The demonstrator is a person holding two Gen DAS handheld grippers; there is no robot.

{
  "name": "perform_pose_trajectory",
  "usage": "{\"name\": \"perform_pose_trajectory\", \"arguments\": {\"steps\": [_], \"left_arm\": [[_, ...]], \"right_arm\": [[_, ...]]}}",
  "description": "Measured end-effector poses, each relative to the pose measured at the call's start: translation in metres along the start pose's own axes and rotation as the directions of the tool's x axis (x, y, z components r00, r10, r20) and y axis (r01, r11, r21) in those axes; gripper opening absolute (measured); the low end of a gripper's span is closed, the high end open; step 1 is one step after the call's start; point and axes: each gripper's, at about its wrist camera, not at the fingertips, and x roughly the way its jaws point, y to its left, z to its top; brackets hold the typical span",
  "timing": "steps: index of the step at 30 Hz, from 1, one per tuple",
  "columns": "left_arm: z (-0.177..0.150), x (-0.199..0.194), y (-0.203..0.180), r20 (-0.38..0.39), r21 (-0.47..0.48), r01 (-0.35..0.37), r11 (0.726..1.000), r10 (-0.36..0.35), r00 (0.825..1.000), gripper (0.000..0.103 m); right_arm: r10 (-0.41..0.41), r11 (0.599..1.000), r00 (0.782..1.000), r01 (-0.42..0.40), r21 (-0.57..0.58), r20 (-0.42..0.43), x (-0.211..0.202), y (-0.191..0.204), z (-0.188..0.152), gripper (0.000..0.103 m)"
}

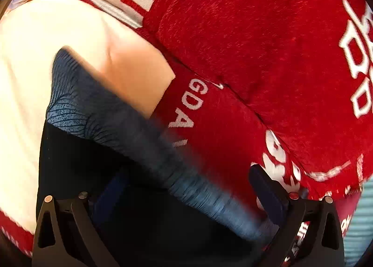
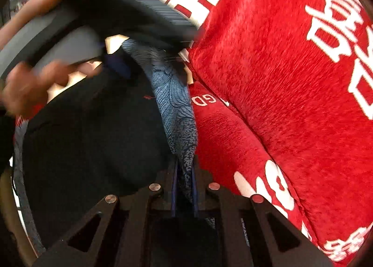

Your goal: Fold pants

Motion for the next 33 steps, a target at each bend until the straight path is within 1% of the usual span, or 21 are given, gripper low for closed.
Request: {"name": "perform_pose_trajectory", "arguments": {"steps": [2,3,4,5,6,7,9,11,13,15,17,18,19,23,25,27,28,29,30,31,33], "left_arm": [[-0.003,0.009,-0.008,-0.02,0.034,-0.059,0.998,0.06,0.998,0.103],[-0.007,0.013,-0.011,-0.028,0.049,-0.083,0.995,0.085,0.996,0.097],[-0.01,0.014,-0.012,-0.022,0.06,-0.089,0.994,0.09,0.996,0.084],[-0.016,0.012,-0.011,-0.017,0.077,-0.104,0.992,0.106,0.994,0.047],[-0.022,0.012,-0.008,-0.031,0.086,-0.1,0.991,0.103,0.994,0.029],[-0.03,0.01,-0.001,-0.045,0.067,-0.08,0.995,0.083,0.996,0.028],[-0.045,-0.001,0.01,-0.028,0.038,-0.026,0.999,0.027,0.999,0.021],[-0.054,-0.011,0.017,-0.002,0.038,-0.01,0.999,0.01,1.0,0.019],[-0.06,-0.013,0.018,0.008,0.047,-0.018,0.999,0.017,1.0,0.019],[-0.06,-0.012,0.016,0.019,0.06,-0.038,0.997,0.037,0.999,0.019],[-0.057,-0.011,0.013,0.027,0.071,-0.051,0.996,0.049,0.998,0.018],[-0.056,-0.013,0.014,0.034,0.08,-0.053,0.995,0.051,0.998,0.018],[-0.056,-0.015,0.014,0.038,0.085,-0.052,0.995,0.049,0.998,0.018],[-0.059,-0.016,0.015,0.041,0.085,-0.048,0.995,0.044,0.998,0.018],[-0.059,-0.014,0.015,0.036,0.087,-0.052,0.995,0.049,0.998,0.018],[-0.06,-0.014,0.014,0.028,0.096,-0.048,0.994,0.046,0.999,0.018],[-0.06,-0.017,0.014,0.027,0.102,-0.043,0.994,0.041,0.999,0.018],[-0.06,-0.021,0.015,0.029,0.109,-0.04,0.993,0.037,0.999,0.018],[-0.06,-0.028,0.015,0.029,0.117,-0.027,0.993,0.024,0.999,0.018],[-0.062,-0.036,0.015,0.035,0.126,-0.013,0.992,0.009,0.999,0.018],[-0.068,-0.054,0.015,0.051,0.158,0.027,0.987,-0.035,0.998,0.018]], "right_arm": [[-0.048,0.999,0.999,0.048,-0.025,0.006,-0.004,0.014,-0.005,0.008],[-0.053,0.998,0.998,0.054,-0.023,0.012,-0.008,0.018,-0.007,0.008],[-0.058,0.998,0.998,0.058,-0.016,0.02,-0.007,0.021,-0.007,0.008],[-0.061,0.998,0.998,0.061,-0.007,0.026,-0.01,0.022,-0.007,0.006],[-0.047,0.999,0.998,0.047,0.006,0.032,-0.015,0.023,-0.008,0.002],[-0.044,0.999,0.998,0.044,0.013,0.04,-0.023,0.025,-0.012,0.001],[-0.061,0.998,0.997,0.061,0.0,0.047,-0.028,0.031,-0.014,0.001],[-0.093,0.995,0.995,0.094,-0.023,0.028,-0.028,0.039,-0.016,0.001],[-0.067,0.998,0.998,0.067,0.008,0.018,-0.034,0.036,-0.02,0.003],[-0.043,0.997,0.999,0.042,0.061,0.021,-0.042,0.022,-0.02,0.024],[-0.053,0.995,0.997,0.049,0.086,0.05,-0.055,0.007,-0.02,0.097],[-0.05,0.995,0.997,0.045,0.086,0.066,-0.055,-0.004,-0.02,0.103],[-0.031,0.996,0.998,0.026,0.081,0.06,-0.053,-0.014,-0.02,0.103],[0.056,0.997,0.997,-0.053,0.054,-0.056,-0.011,-0.041,-0.005,0.103],[0.131,0.991,0.982,-0.13,0.017,-0.135,0.018,-0.036,0.002,0.103],[0.156,0.986,0.963,-0.164,-0.017,-0.221,0.046,-0.028,0.003,0.101],[0.166,0.984,0.955,-0.178,-0.028,-0.244,0.054,-0.025,0.004,0.08],[0.155,0.986,0.946,-0.167,-0.021,-0.284,0.059,-0.025,0.005,0.027],[0.158,0.987,0.943,-0.16,0.018,-0.294,0.055,-0.028,0.005,0.021],[0.174,0.985,0.95,-0.169,0.04,-0.259,0.041,-0.029,0.005,0.02],[0.146,0.989,0.97,-0.141,0.043,-0.194,0.011,-0.026,0.003,0.017]]}}
